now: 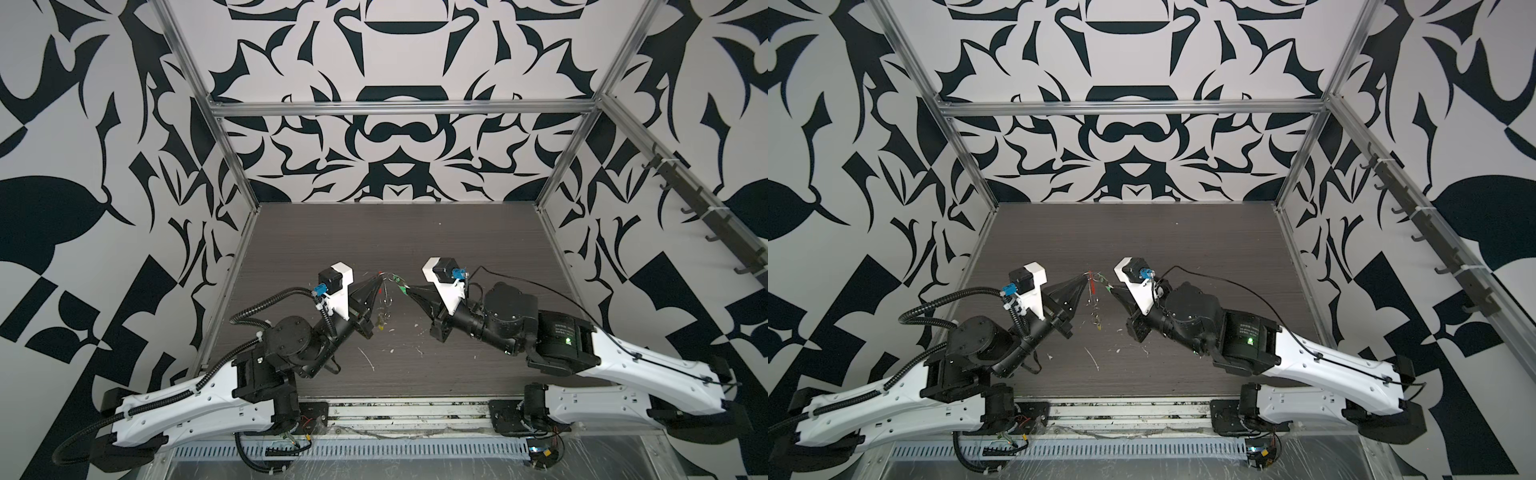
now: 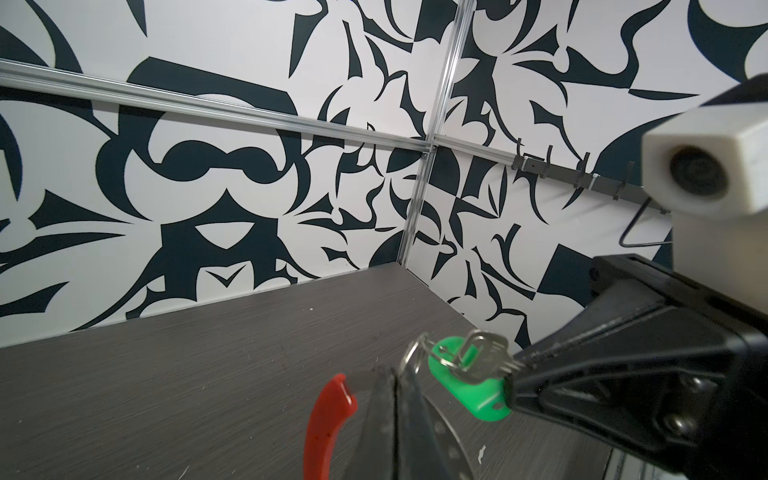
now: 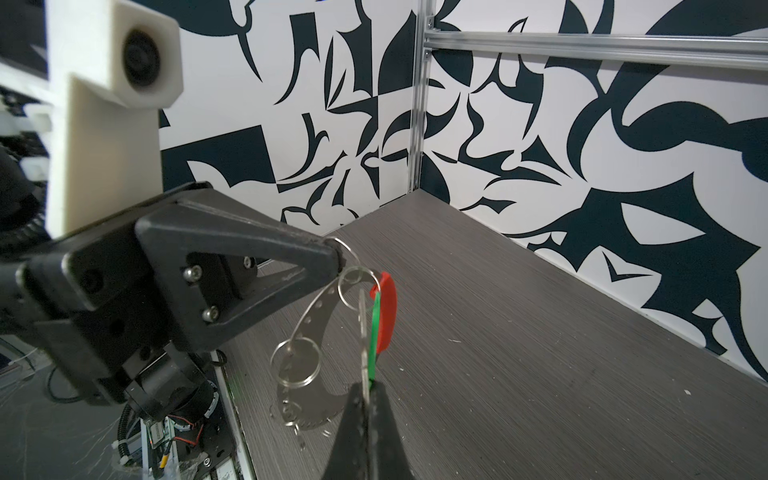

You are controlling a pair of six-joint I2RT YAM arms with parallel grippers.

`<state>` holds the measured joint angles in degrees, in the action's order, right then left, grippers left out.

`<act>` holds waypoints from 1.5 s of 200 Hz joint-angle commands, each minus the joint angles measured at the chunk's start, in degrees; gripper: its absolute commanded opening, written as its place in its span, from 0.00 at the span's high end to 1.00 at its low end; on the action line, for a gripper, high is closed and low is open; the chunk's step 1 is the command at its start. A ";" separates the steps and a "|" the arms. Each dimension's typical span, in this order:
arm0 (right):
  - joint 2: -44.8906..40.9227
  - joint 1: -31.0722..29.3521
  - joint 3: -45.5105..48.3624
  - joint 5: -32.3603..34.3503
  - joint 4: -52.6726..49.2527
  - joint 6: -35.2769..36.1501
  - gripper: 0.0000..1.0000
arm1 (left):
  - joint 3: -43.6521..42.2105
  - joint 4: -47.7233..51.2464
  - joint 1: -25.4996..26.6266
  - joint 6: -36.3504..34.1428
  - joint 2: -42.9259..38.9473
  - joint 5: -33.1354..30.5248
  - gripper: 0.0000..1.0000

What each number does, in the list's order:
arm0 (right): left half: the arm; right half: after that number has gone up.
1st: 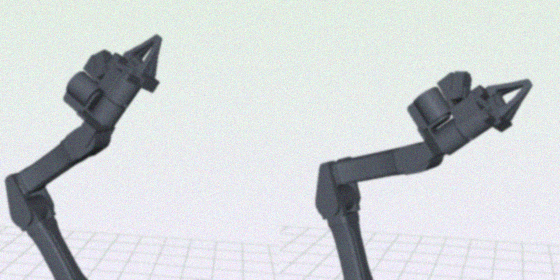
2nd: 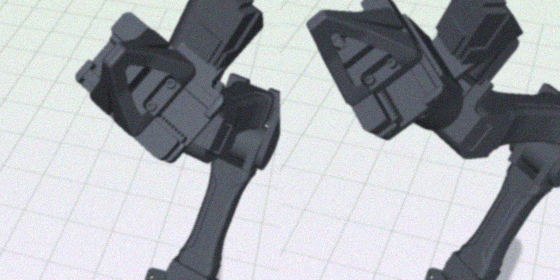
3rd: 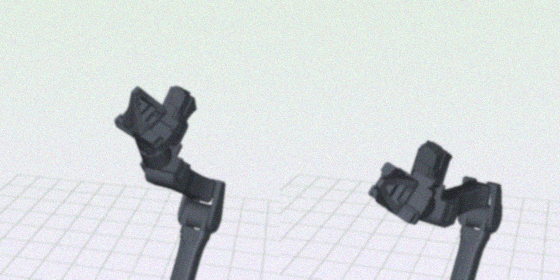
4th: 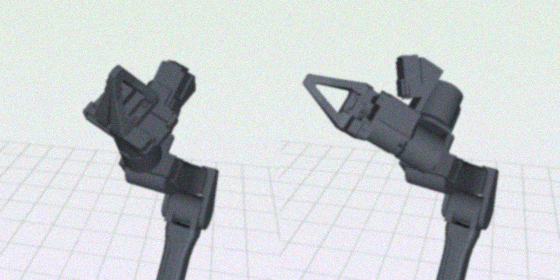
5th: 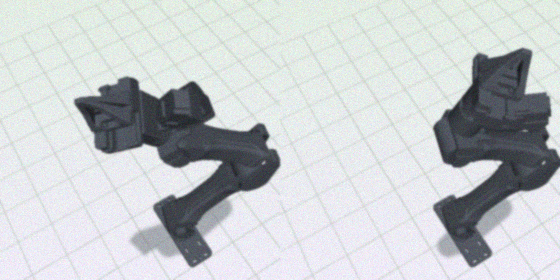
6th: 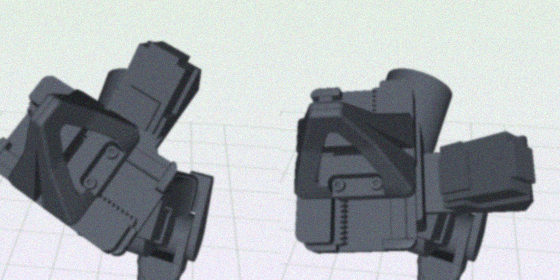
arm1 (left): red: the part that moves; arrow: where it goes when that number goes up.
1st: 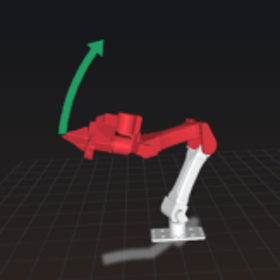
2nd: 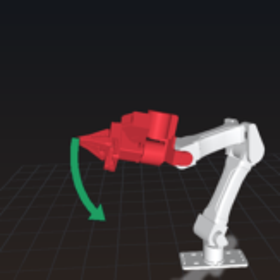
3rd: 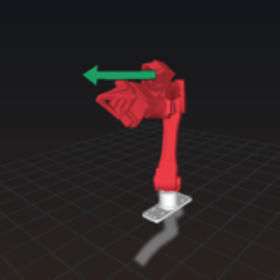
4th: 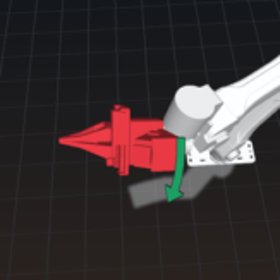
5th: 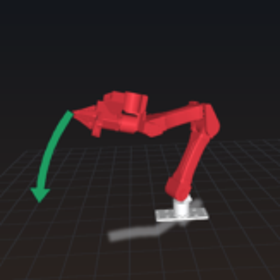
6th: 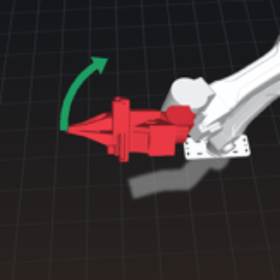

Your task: Remove the keys from the keyring

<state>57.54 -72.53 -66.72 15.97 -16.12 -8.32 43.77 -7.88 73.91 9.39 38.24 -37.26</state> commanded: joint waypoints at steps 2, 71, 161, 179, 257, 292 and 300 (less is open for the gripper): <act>-1.40 -0.68 1.62 0.45 -3.14 -1.41 1.00 | 0.70 -7.03 -0.94 0.30 -2.49 -6.21 1.00; -0.25 -0.78 5.07 1.13 -2.51 -2.36 1.00 | 0.79 -7.15 -0.91 -0.33 -2.84 -4.82 1.00; 3.15 -0.77 7.30 0.38 -2.27 -3.07 1.00 | 1.41 -6.80 -0.96 -0.95 -1.87 -2.59 1.00; 3.89 -0.81 7.63 -0.08 -1.68 -3.09 1.00 | 1.40 -6.90 -0.96 -0.89 -1.74 -2.43 1.00; 5.17 -0.82 8.33 0.36 -0.83 -3.02 1.00 | 0.67 -7.48 -0.96 -0.89 -2.47 0.61 1.00; 6.23 -0.77 8.24 -0.99 0.74 -3.08 1.00 | -0.32 -8.71 -0.95 -0.63 -3.31 2.98 1.00; 6.63 -0.84 8.07 -1.15 1.05 -3.01 1.00 | -0.68 -9.19 -0.96 -0.60 -3.51 3.71 1.00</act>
<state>62.02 -72.86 -60.20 16.91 -9.10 -10.83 42.96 -6.33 73.47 8.54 37.21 -34.65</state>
